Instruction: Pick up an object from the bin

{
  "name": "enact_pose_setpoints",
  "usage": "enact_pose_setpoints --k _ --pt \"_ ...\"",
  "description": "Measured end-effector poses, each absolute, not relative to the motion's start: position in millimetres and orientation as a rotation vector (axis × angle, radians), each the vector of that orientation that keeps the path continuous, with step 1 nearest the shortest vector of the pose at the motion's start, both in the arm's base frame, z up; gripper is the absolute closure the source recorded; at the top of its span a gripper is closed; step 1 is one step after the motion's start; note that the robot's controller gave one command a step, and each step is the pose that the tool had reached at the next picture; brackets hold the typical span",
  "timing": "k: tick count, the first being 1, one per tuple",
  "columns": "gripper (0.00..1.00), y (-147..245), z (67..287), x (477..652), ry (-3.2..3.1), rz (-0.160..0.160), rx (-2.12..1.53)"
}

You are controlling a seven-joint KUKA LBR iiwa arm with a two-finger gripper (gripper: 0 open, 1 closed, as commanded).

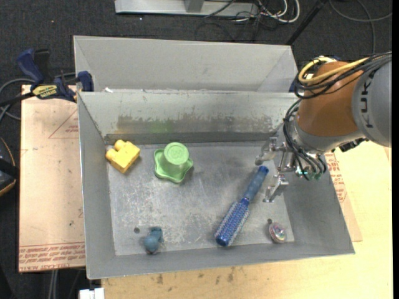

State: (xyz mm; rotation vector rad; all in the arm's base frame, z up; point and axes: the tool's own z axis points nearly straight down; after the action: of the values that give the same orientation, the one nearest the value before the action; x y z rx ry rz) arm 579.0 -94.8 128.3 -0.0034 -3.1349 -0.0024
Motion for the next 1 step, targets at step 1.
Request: enact_pose_setpoints --k 1 --pt "0.00 -59.0 116.9 573.9 -3.061 -0.003 0.712"
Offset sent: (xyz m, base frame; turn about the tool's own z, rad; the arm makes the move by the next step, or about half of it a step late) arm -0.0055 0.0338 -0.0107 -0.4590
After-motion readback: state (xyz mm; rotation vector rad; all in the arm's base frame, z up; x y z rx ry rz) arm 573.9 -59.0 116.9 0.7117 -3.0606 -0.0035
